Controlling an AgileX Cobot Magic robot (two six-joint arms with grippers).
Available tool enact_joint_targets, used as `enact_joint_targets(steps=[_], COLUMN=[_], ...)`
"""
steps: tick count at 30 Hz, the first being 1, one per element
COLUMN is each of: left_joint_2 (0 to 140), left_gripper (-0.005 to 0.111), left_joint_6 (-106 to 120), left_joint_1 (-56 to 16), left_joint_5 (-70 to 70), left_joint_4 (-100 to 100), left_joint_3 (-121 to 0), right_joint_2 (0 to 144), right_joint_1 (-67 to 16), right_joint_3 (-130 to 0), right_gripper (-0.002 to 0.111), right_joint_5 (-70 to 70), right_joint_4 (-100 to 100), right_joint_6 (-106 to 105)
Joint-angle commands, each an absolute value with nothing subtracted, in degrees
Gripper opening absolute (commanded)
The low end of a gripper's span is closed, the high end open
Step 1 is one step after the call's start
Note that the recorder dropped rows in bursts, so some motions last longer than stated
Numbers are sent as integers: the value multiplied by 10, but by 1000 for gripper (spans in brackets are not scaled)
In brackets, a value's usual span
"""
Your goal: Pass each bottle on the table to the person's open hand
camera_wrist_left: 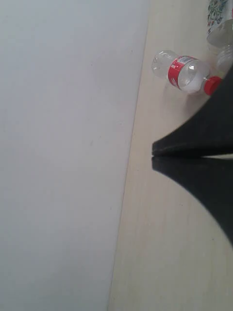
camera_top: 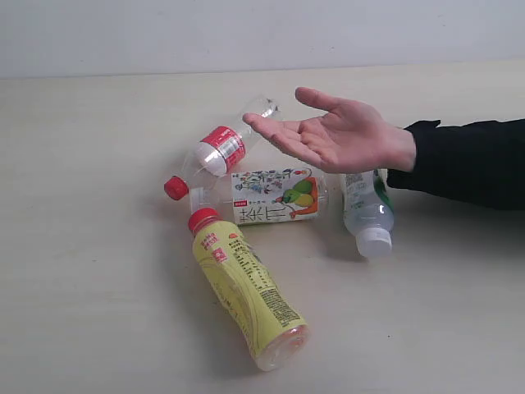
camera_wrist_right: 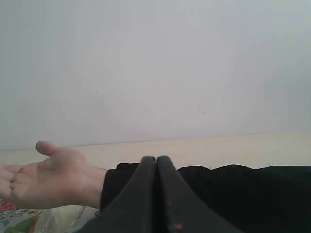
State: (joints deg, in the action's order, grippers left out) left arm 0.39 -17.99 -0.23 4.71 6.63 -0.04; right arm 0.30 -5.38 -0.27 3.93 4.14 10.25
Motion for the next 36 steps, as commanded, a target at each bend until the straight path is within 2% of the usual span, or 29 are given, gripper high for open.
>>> enact_joint_targets(steps=[1, 11, 20, 23, 26, 28, 31, 36], left_joint_2=[0, 0, 0, 0, 0, 0, 0, 0], left_gripper=[0, 0, 0, 0, 0, 0, 0, 0], left_joint_6=[-181, -181, -180, -180, -180, -180, -180, -180], left_joint_1=[0, 0, 0, 0, 0, 0, 0, 0], left_joint_5=[48, 48, 48, 48, 48, 48, 48, 48], left_joint_4=[69, 69, 69, 69, 69, 69, 69, 69], left_joint_3=[0, 0, 0, 0, 0, 0, 0, 0], right_joint_2=[0, 0, 0, 0, 2, 35, 100, 228], right_joint_1=[-50, -50, -50, -50, -50, -50, -50, -62], right_joint_3=[0, 0, 0, 0, -17, -38, -69, -148], right_gripper=[0, 0, 0, 0, 0, 0, 0, 0], right_joint_5=[-12, -289, -440, -402, -210, -156, -140, -27], right_joint_4=[47, -30, -77, -121, -159, -159, -80, 57], right_joint_6=[106, 128, 290, 324, 281, 255, 252, 315])
